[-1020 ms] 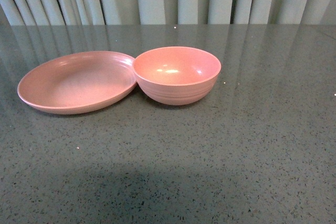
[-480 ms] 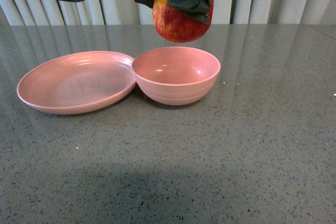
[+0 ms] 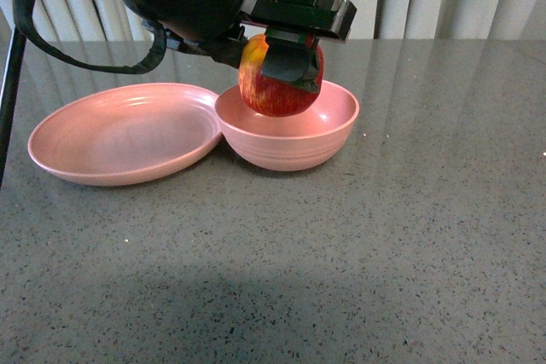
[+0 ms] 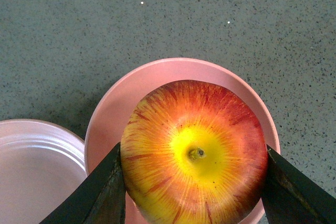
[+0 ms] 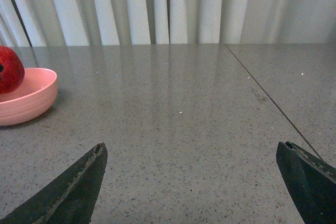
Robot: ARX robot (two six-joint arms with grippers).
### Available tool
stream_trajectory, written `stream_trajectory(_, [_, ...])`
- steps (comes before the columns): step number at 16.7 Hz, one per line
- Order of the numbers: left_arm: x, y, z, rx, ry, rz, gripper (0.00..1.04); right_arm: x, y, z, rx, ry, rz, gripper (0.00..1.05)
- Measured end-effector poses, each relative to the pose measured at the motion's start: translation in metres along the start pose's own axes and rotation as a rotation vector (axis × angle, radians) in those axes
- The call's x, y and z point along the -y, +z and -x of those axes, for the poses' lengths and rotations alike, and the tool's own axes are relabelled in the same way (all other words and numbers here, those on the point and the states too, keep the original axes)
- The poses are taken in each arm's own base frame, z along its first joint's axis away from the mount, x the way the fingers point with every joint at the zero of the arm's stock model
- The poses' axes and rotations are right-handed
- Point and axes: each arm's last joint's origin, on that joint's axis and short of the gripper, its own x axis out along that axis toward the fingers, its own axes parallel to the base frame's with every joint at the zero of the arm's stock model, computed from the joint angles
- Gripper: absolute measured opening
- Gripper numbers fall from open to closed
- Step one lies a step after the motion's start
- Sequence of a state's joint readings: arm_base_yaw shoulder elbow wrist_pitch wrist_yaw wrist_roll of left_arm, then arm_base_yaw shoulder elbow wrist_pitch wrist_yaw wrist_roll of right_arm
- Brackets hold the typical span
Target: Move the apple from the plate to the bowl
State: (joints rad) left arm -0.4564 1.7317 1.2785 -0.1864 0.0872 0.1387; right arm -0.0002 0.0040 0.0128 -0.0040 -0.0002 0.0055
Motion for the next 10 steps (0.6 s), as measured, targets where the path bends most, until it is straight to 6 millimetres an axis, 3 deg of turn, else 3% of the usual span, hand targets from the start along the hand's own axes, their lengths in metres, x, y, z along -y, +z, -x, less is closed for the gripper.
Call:
stream_trajectory(7, [-0.004, -0.008, -0.02, -0.039, -0.001, 0.04, 0.63, 0.0, 0.0, 0.0, 0.0, 0.0, 0.0, 0.98])
stream_trajectory(10, [-0.004, -0.007, -0.019, -0.031, 0.0, 0.045, 0.94, 0.0, 0.0, 0.0, 0.0, 0.0, 0.0, 0.98])
